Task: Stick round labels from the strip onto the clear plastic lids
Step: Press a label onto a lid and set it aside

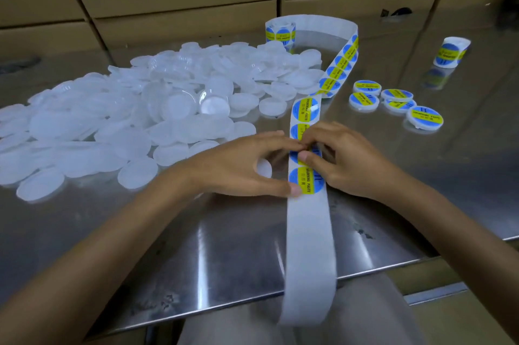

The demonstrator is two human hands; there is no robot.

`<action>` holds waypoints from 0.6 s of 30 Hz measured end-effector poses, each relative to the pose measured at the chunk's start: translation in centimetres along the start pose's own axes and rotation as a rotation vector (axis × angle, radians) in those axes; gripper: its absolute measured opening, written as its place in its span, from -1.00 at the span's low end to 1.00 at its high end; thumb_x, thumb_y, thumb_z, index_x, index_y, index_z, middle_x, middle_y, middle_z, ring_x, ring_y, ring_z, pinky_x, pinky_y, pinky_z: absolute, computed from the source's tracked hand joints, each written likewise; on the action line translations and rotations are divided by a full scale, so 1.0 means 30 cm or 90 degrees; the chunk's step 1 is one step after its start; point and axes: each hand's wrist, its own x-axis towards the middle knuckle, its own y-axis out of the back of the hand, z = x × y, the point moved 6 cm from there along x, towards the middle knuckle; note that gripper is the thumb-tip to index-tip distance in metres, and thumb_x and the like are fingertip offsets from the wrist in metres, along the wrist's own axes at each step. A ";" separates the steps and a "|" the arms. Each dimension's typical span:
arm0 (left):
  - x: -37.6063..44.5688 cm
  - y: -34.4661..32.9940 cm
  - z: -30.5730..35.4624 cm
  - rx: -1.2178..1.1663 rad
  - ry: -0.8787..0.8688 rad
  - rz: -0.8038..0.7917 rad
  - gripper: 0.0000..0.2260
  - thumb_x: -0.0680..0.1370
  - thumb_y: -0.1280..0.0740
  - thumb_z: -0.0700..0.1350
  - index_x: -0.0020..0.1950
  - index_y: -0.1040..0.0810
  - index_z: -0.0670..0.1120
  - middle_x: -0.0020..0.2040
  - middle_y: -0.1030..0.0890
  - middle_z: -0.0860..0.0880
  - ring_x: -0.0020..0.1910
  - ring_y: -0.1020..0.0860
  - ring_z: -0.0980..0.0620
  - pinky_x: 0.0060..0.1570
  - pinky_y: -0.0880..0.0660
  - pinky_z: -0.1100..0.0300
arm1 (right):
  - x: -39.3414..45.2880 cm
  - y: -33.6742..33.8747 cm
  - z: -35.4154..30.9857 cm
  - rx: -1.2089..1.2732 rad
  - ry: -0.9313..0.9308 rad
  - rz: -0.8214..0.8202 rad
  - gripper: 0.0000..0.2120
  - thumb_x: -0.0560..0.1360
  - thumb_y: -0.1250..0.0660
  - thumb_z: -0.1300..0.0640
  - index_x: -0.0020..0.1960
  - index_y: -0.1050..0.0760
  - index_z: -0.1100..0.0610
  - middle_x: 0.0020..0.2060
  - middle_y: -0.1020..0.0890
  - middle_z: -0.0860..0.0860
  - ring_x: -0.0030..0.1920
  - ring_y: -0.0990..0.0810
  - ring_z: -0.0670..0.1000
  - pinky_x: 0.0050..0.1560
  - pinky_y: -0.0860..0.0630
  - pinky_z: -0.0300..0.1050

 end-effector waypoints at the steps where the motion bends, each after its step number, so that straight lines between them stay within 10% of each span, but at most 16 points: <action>1: 0.003 -0.006 -0.021 -0.018 0.014 -0.025 -0.31 0.39 -0.53 0.24 0.47 -0.35 0.29 0.29 -0.38 0.47 0.25 -0.26 0.62 0.11 -0.15 0.70 | -0.007 0.006 0.009 0.016 -0.013 -0.001 -0.91 0.52 -0.41 0.11 -0.05 -0.58 0.13 -0.10 -0.61 0.02 -0.07 -0.53 0.01 0.01 -0.43 -0.09; 8: 0.004 -0.043 -0.070 -0.040 0.000 0.024 -0.25 0.35 -0.48 0.34 0.49 -0.31 0.30 0.43 -0.24 0.52 0.44 -0.08 0.54 0.30 -0.02 0.66 | -0.046 0.007 0.042 0.100 -0.064 -0.053 -0.71 0.41 -0.51 -0.02 0.09 -0.61 0.04 0.18 -0.62 -0.17 0.21 -0.54 -0.17 0.28 -0.40 -0.18; 18: 0.012 -0.027 -0.040 -0.133 0.030 0.192 -0.49 0.44 -0.56 0.00 0.37 -0.54 0.07 0.32 -0.51 0.24 0.29 -0.43 0.40 0.25 -0.37 0.43 | -0.042 -0.002 0.029 0.108 -0.078 -0.002 -0.83 0.43 -0.53 0.11 0.00 -0.64 0.03 0.02 -0.66 -0.14 0.14 -0.55 -0.02 0.22 -0.44 0.04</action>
